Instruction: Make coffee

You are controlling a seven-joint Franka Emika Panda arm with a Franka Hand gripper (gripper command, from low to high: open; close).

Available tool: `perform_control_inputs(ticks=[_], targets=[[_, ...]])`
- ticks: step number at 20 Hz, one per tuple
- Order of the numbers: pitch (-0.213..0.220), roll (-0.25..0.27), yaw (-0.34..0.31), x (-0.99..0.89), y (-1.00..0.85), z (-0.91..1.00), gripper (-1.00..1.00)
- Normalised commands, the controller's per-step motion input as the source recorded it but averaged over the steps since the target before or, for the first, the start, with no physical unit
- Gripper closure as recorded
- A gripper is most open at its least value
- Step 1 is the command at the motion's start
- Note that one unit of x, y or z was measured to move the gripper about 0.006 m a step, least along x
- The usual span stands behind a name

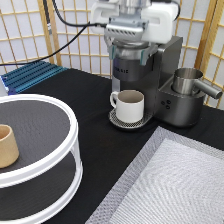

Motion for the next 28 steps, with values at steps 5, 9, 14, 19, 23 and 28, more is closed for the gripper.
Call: perform_control_inputs(ticks=[5,9,14,19,23,28], targets=[[-0.18,0.017,0.19,-0.4,0.08,0.71,-1.0],[-0.161,0.035,0.302,-0.1,0.06,0.25,-1.0],[-0.078,0.052,0.36,0.0,0.01,0.01,-1.0],[0.045,0.047,0.375,-0.04,0.0,-0.22,-1.0],[0.125,0.055,0.368,-0.07,0.0,-0.12,-1.0],[0.152,0.016,0.317,-0.11,0.08,0.11,-1.0]])
